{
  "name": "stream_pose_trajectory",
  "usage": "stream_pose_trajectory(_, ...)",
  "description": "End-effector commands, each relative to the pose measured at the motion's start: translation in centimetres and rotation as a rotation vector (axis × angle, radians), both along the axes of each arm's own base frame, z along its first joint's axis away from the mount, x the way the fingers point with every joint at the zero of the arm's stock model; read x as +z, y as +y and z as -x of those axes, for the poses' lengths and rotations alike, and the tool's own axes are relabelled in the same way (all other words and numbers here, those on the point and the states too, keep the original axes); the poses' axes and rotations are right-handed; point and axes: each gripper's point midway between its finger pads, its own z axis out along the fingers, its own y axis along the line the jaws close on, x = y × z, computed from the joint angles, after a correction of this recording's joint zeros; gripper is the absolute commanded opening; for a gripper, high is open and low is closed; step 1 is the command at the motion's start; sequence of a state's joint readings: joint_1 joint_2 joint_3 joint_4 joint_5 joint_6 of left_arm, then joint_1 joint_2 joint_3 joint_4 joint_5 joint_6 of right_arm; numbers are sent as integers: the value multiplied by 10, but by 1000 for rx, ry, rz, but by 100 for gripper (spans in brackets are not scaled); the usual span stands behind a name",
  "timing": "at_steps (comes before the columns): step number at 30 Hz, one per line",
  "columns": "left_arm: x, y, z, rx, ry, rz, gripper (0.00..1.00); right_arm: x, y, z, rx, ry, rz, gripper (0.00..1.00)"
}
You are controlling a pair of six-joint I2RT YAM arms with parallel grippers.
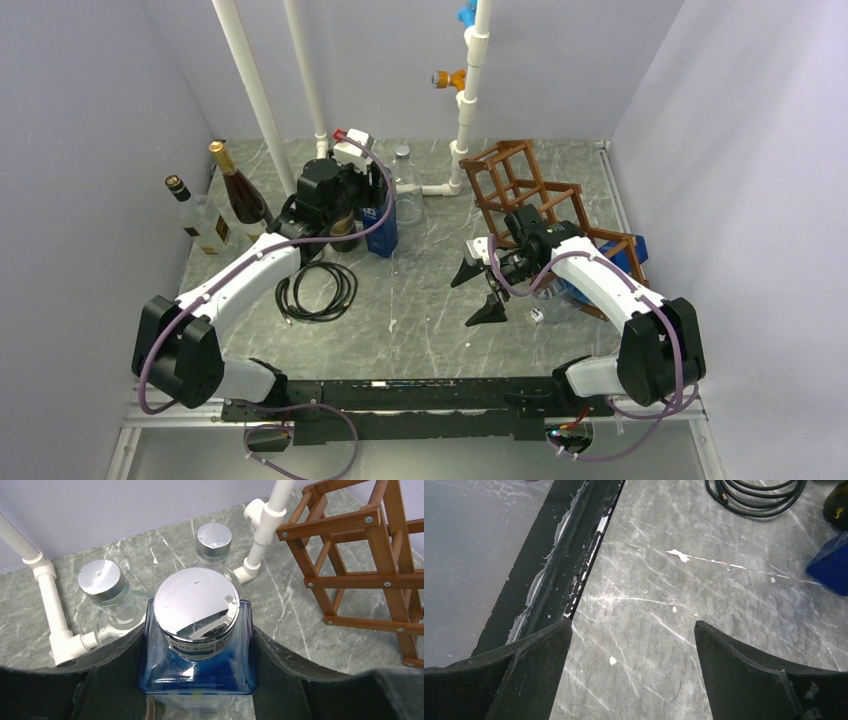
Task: Take the wine bottle off the wine rack
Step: Place the wine bottle at the center of the board.
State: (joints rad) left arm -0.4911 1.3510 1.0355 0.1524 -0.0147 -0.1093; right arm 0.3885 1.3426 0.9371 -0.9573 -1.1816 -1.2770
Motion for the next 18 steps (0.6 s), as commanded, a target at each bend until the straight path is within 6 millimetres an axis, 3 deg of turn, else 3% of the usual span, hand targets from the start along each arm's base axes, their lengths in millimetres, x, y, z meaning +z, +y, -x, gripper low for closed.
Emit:
stream_pose_trajectory(1, 107, -5, -7, -19, -266, 159, 9, 1, 2, -1, 17, -28, -22, 95)
stream_pose_trajectory(7, 100, -3, -8, -6, -244, 153, 34, -1, 2, -1, 21, -22, -18, 95)
stream_pose_trajectory(18, 102, -1, -4, -6, -228, 153, 56, -2, 2, 0, 21, -20, -15, 95)
